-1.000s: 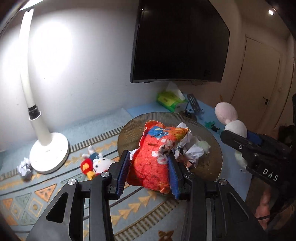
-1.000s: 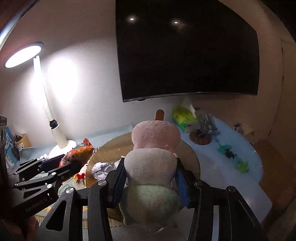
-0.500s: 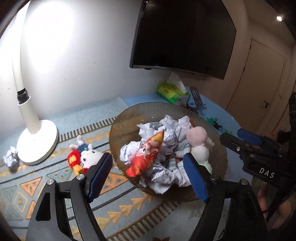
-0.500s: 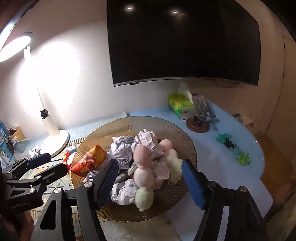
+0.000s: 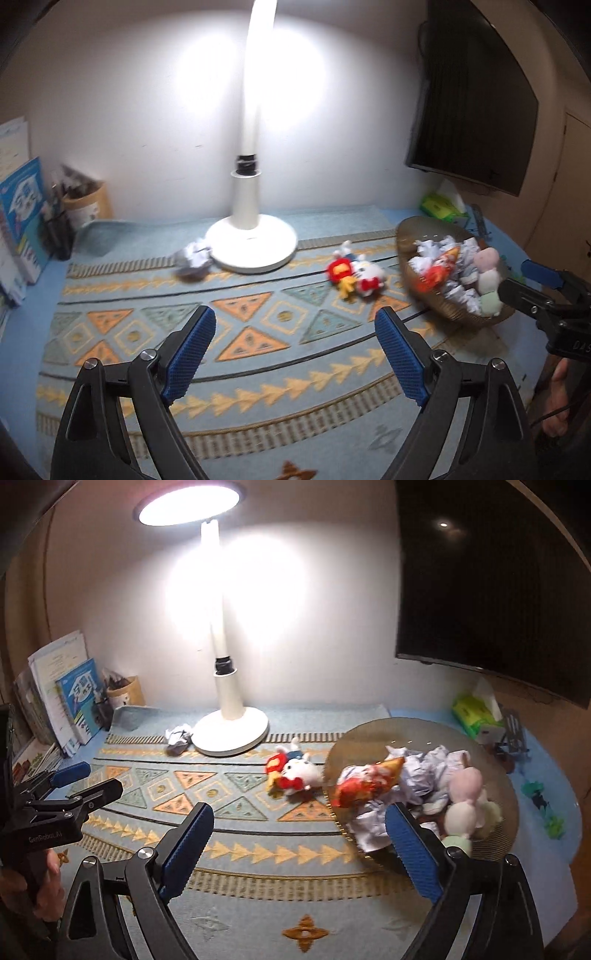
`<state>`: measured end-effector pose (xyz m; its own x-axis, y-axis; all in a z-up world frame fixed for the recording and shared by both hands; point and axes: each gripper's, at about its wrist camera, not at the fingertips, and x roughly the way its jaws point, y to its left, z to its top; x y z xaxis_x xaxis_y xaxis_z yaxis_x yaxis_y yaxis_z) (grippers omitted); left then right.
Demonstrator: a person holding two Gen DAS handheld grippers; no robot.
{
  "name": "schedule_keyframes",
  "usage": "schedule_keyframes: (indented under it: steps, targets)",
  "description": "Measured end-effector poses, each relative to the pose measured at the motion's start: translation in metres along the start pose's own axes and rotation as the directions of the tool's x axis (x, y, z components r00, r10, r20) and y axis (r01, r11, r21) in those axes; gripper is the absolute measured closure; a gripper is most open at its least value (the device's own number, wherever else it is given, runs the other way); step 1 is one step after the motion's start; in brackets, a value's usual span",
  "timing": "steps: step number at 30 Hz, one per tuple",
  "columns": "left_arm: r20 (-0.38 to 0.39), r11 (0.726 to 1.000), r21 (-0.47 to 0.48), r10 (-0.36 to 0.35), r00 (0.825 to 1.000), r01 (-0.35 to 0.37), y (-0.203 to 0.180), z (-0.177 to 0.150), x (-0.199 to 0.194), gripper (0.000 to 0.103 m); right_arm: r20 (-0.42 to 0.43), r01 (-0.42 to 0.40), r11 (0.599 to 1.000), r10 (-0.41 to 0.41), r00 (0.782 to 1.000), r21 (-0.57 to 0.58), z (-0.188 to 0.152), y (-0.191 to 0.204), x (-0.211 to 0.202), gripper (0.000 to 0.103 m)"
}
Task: Organize objects
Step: 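Move both open tools back over the rug toward the lamp base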
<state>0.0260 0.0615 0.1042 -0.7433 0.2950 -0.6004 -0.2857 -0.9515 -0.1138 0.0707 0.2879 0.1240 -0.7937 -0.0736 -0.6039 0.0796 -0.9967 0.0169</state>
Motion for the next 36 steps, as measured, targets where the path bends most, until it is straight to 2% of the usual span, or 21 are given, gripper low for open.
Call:
schedule_keyframes:
  steps: [1, 3, 7, 12, 15, 19, 24, 30, 36]
  targets:
    - [-0.002, 0.999, -0.026, 0.029, 1.0, -0.029, 0.017, -0.008, -0.002, 0.005, -0.016, -0.021, 1.0, 0.021, 1.0, 0.0, -0.004, 0.008, 0.007, 0.009]
    - [-0.02, 0.995, -0.055, 0.082, 0.996, -0.083, 0.041, -0.023, 0.0, 0.005, -0.041, -0.052, 0.999, 0.052, 0.998, -0.004, -0.012, 0.024, 0.022, 0.009]
    - [-0.074, 0.978, -0.084, 0.183, 0.98, -0.189, 0.077, -0.05, 0.01, 0.005, -0.111, -0.077, 0.997, 0.075, 0.991, -0.013, -0.034, 0.043, 0.058, 0.009]
    - [-0.102, 0.96, -0.109, 0.248, 0.963, -0.259, 0.095, -0.067, 0.022, 0.005, -0.175, -0.064, 0.998, 0.062, 0.983, -0.004, -0.051, 0.05, 0.093, 0.009]
    - [-0.156, 0.946, -0.092, 0.294, 0.943, -0.31, 0.097, -0.074, 0.033, 0.005, -0.201, -0.061, 0.998, 0.065, 0.977, 0.022, -0.06, 0.044, 0.105, 0.009]
    - [-0.177, 0.939, -0.08, 0.318, 0.931, -0.336, 0.096, -0.076, 0.038, 0.005, -0.229, -0.052, 0.997, 0.064, 0.971, 0.058, -0.062, 0.037, 0.111, 0.009]
    - [-0.148, 0.939, -0.049, 0.332, 0.932, -0.342, 0.089, -0.077, 0.034, 0.005, -0.247, -0.033, 0.996, 0.054, 0.968, 0.088, -0.064, 0.033, 0.115, 0.009]
    - [-0.163, 0.944, 0.0, 0.327, 0.931, -0.331, 0.081, -0.078, 0.038, 0.005, -0.299, 0.016, 0.997, 0.006, 0.954, 0.072, -0.066, 0.037, 0.124, 0.009]
    - [-0.166, 0.943, -0.004, 0.327, 0.93, -0.332, 0.083, -0.078, 0.038, 0.005, -0.311, 0.04, 0.998, -0.027, 0.95, 0.037, -0.067, 0.042, 0.126, 0.009]
